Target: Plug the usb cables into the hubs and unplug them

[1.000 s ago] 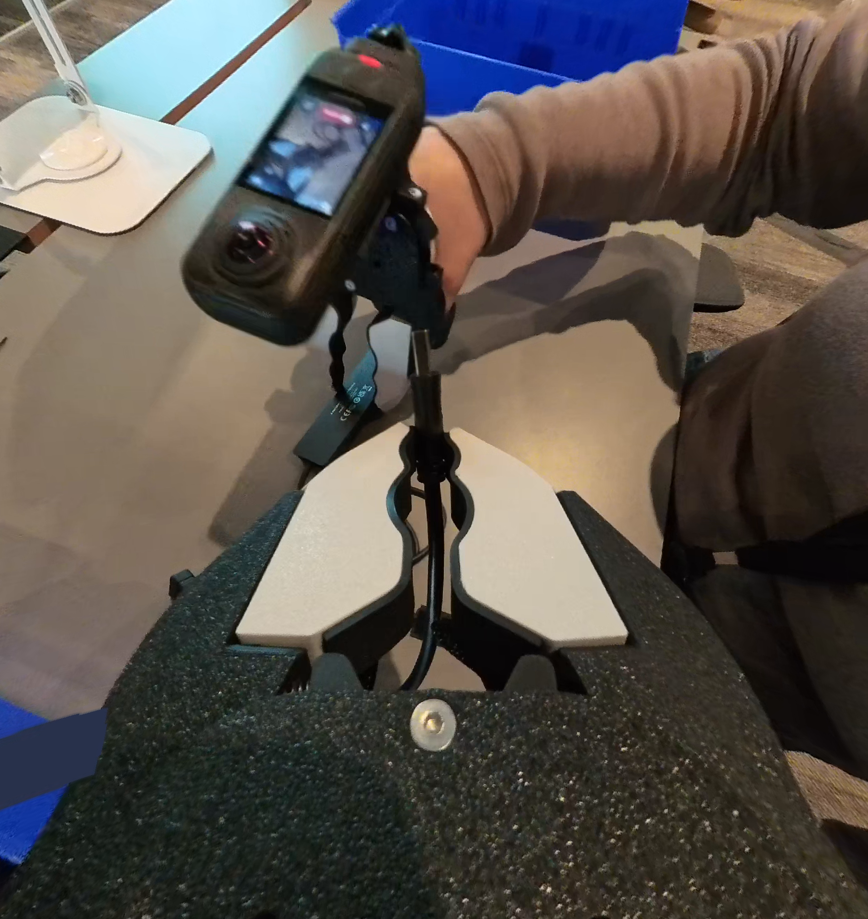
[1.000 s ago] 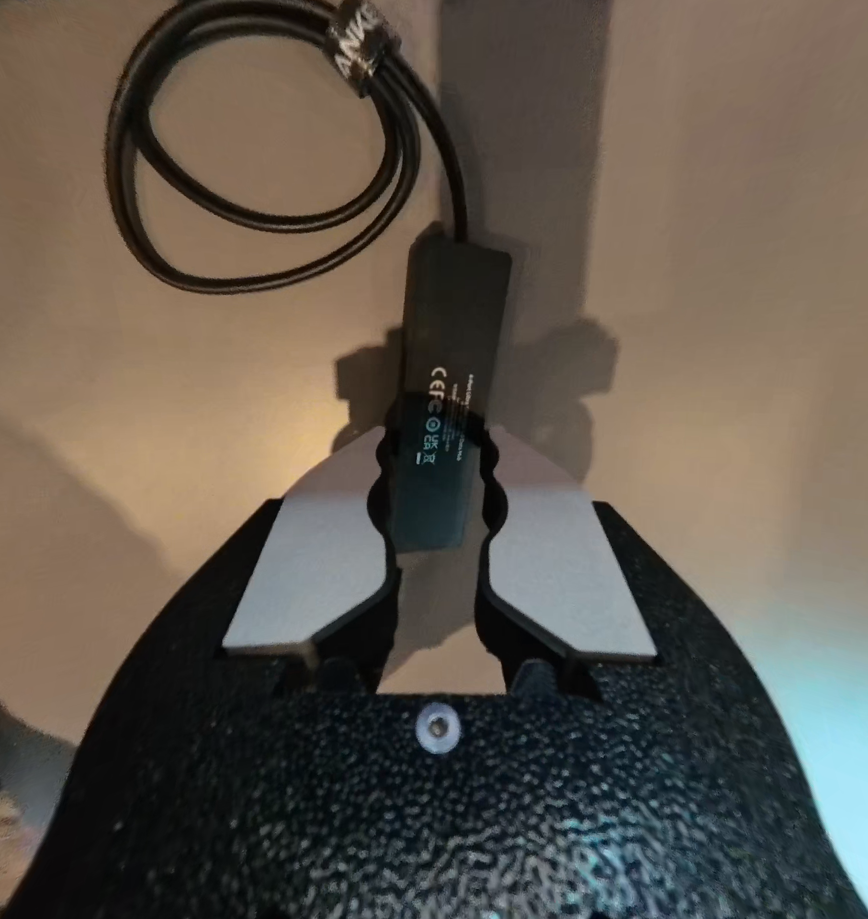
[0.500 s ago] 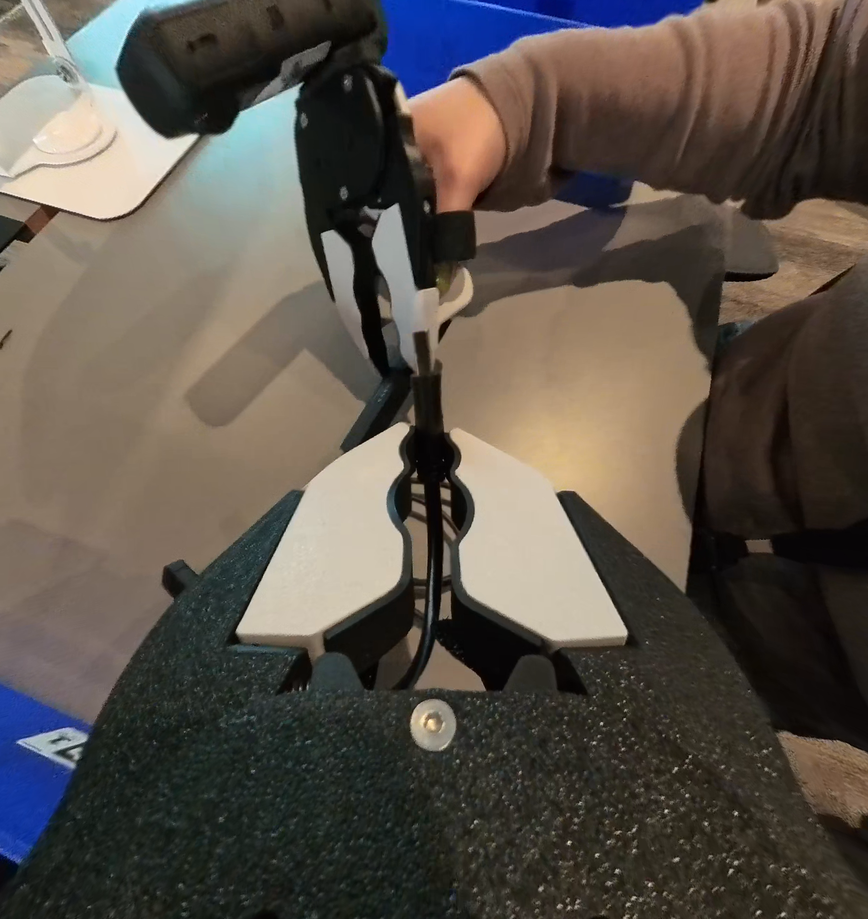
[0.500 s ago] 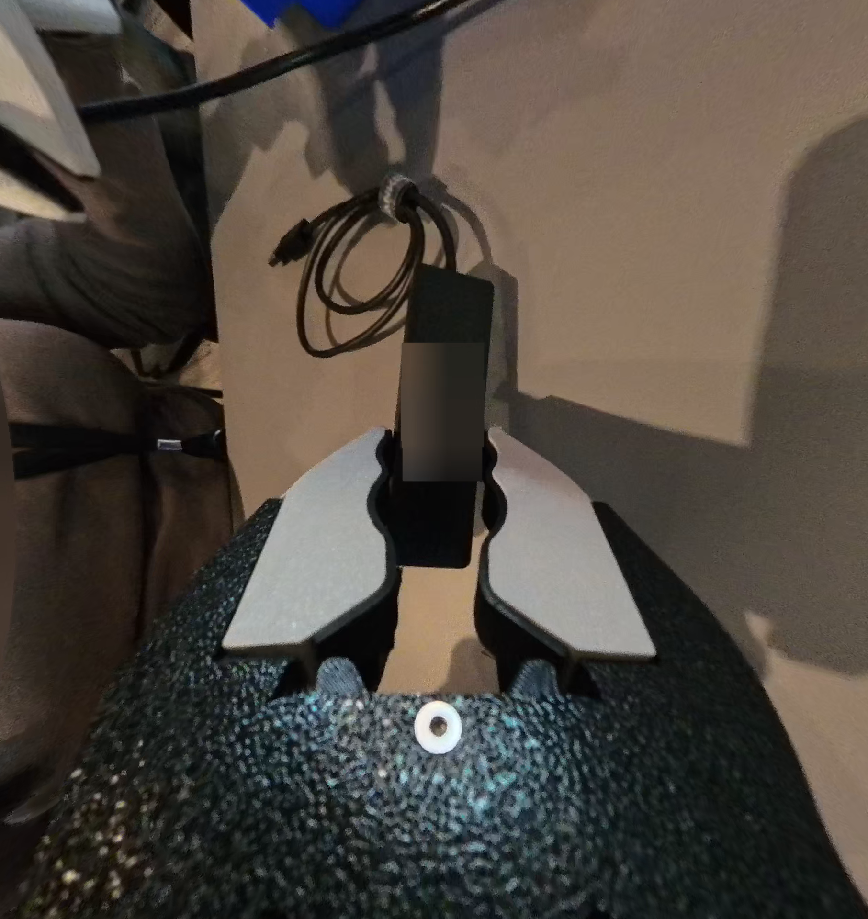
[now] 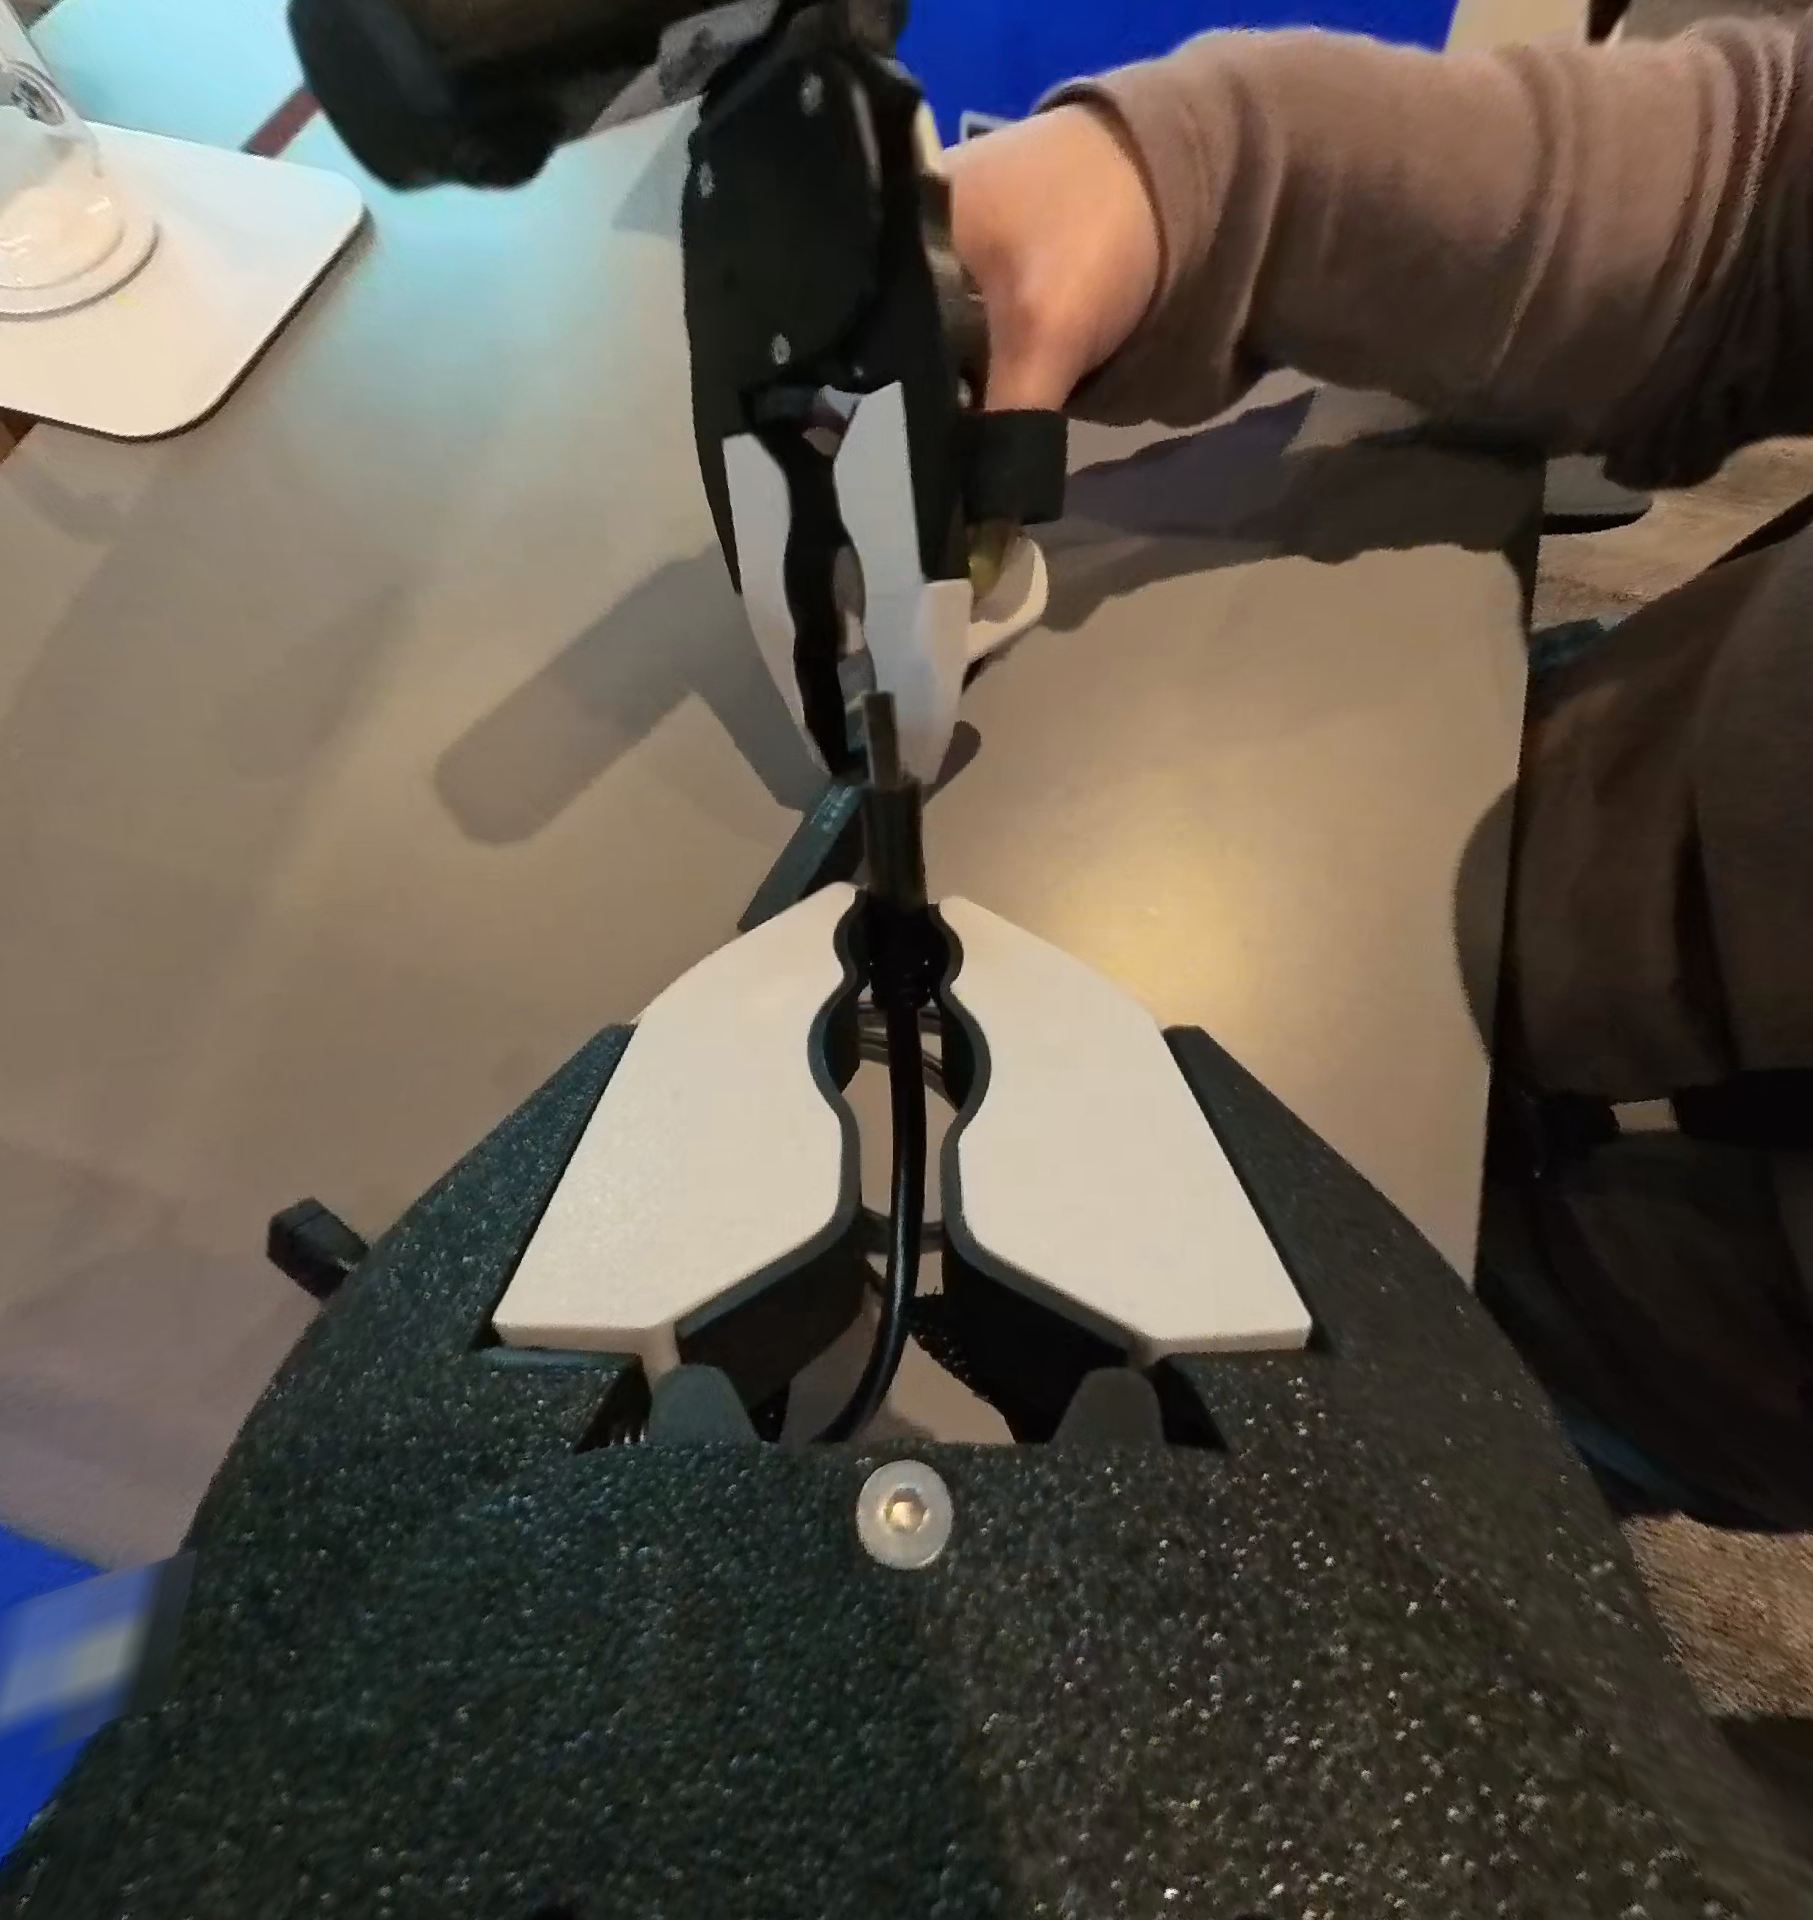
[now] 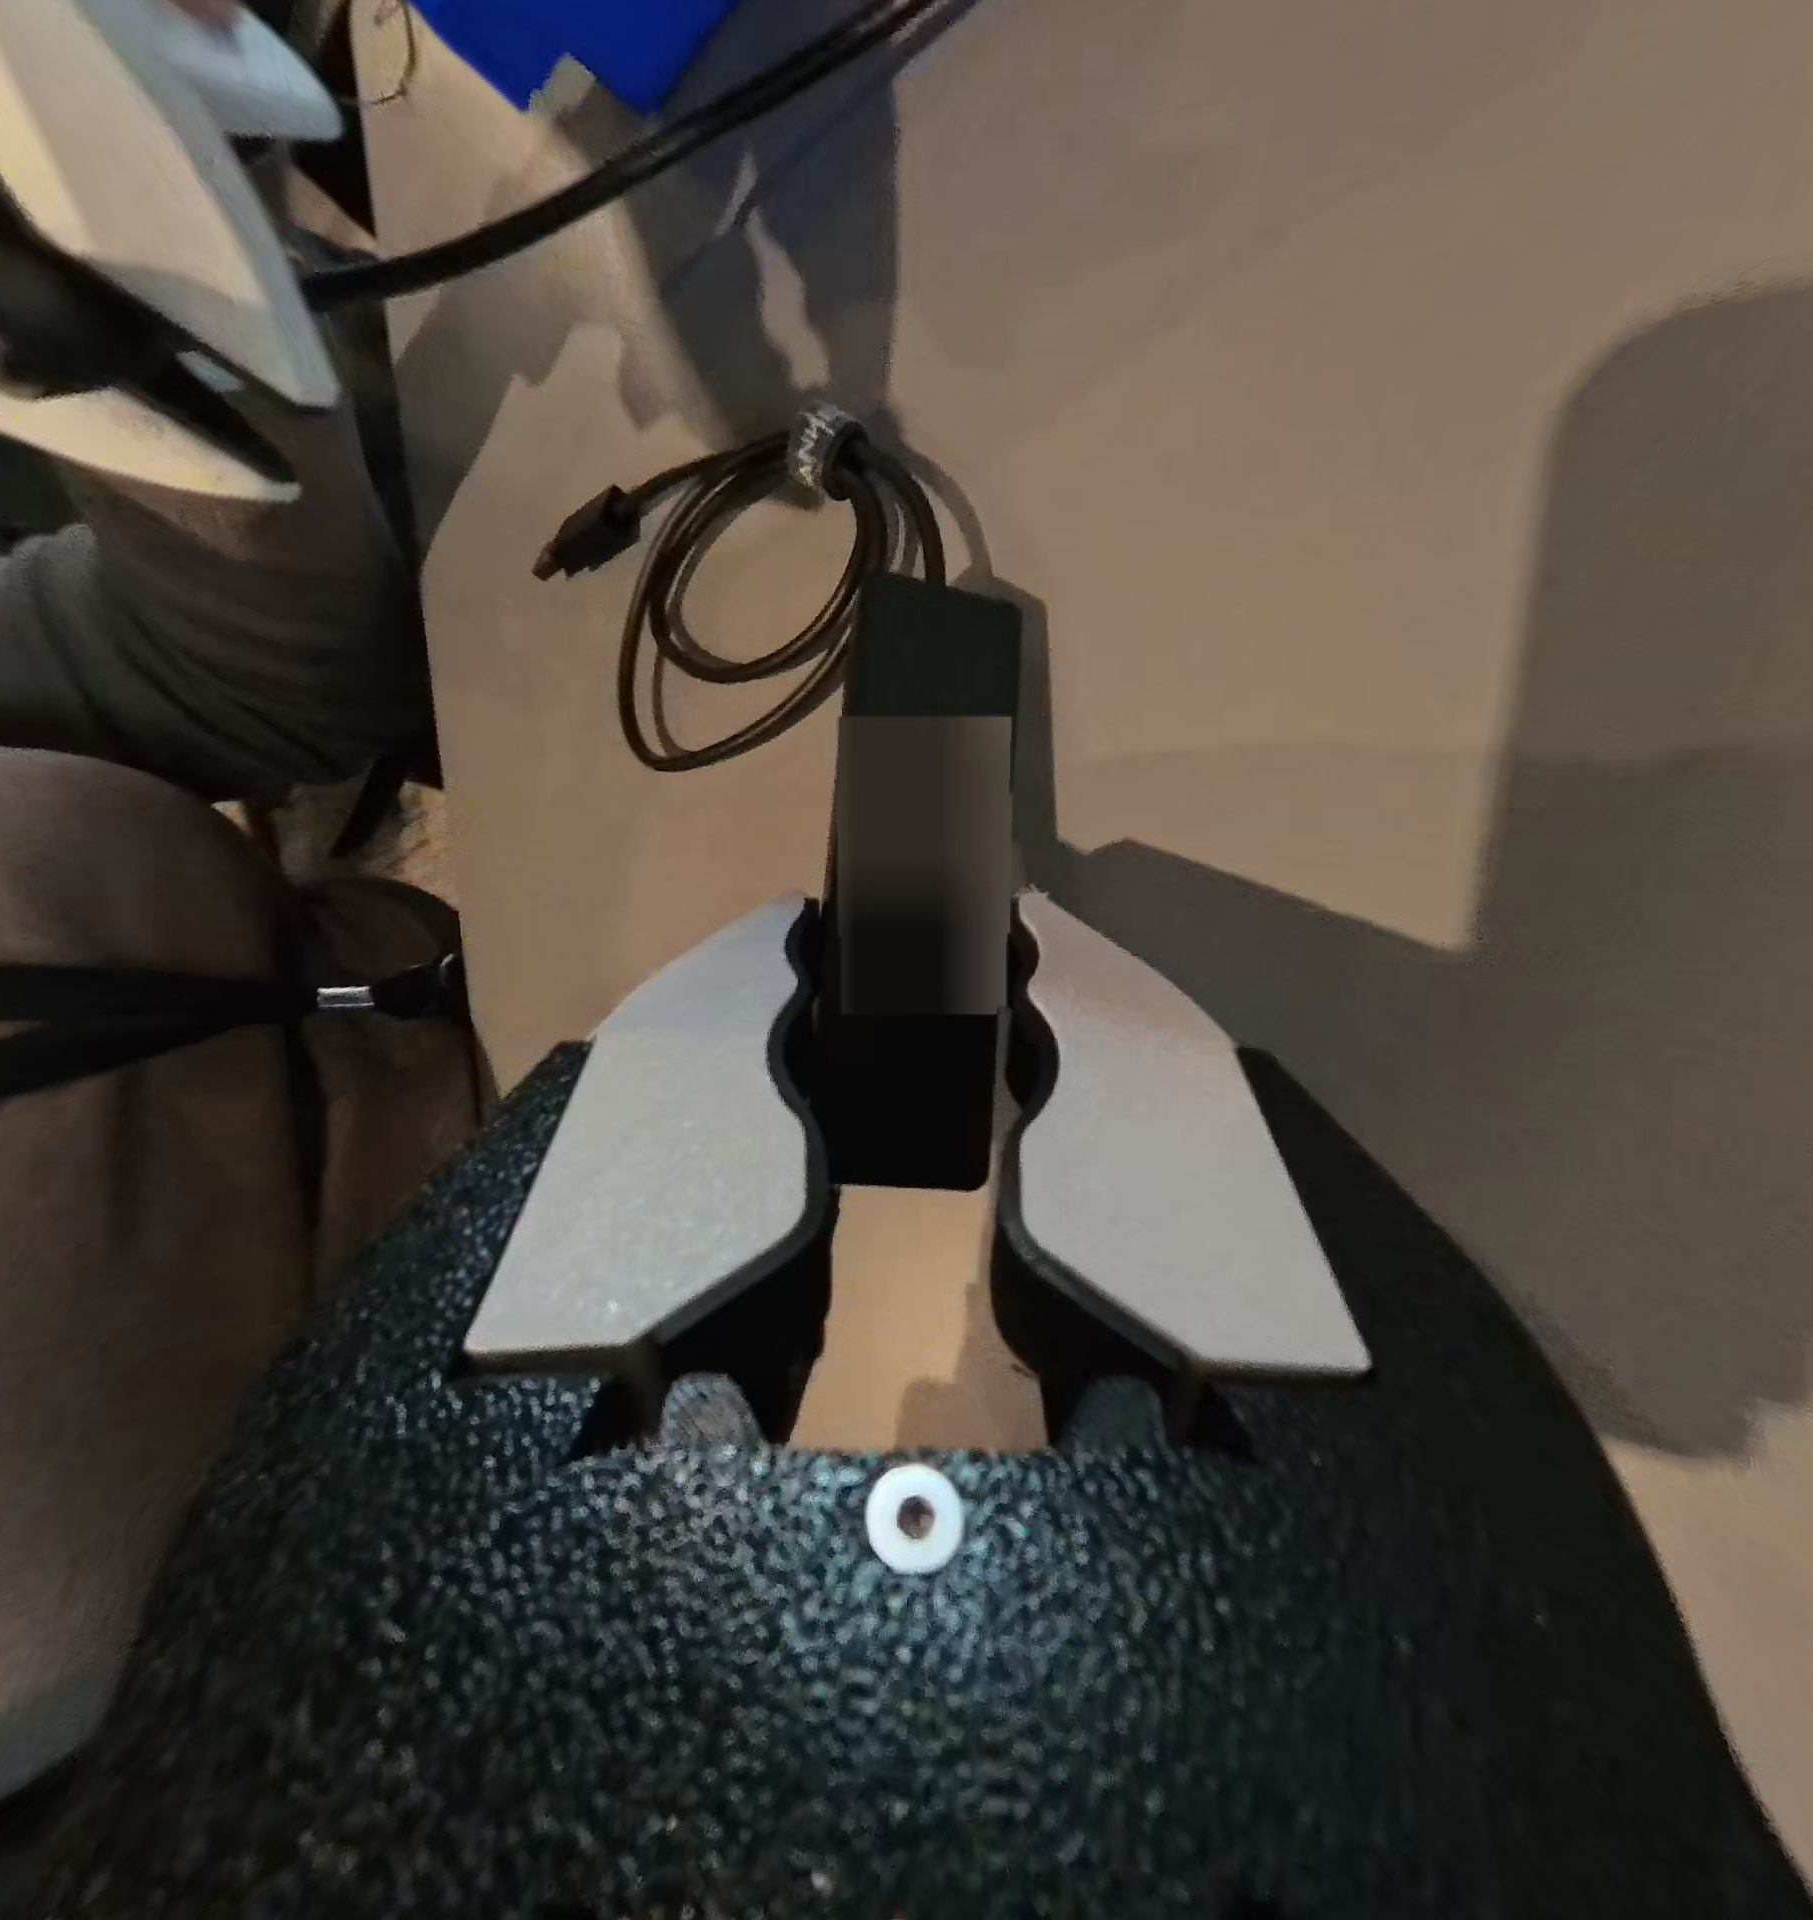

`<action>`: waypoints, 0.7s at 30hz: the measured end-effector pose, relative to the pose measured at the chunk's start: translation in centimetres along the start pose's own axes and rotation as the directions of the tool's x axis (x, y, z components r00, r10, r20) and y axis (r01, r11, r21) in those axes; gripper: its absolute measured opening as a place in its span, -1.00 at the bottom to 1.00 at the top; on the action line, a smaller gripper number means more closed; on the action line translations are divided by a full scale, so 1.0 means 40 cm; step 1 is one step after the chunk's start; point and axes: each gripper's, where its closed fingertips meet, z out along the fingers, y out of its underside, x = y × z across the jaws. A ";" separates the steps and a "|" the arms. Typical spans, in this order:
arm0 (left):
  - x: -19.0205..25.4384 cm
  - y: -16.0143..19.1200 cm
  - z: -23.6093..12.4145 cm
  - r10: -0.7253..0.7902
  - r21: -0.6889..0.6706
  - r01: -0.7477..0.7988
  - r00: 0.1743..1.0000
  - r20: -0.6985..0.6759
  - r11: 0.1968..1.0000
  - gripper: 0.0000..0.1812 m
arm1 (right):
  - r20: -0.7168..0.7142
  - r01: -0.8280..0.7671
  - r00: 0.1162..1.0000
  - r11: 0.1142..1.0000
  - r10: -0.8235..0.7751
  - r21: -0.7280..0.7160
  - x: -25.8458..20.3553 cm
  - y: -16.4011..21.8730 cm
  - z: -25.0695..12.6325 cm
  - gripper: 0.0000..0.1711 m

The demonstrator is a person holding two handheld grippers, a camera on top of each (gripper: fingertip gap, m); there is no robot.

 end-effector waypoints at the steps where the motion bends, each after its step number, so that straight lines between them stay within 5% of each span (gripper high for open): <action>1: -0.001 0.000 0.005 -0.001 0.002 0.001 1.000 -0.005 1.000 -0.89 | -0.011 0.014 1.000 1.000 -0.013 0.020 -0.005 -0.001 -0.002 -0.62; 21: 0.000 -0.004 0.031 0.029 0.041 -0.027 0.999 -0.039 0.999 -0.89 | -0.081 0.028 0.997 0.983 -0.013 0.181 -0.008 0.008 -0.015 -0.62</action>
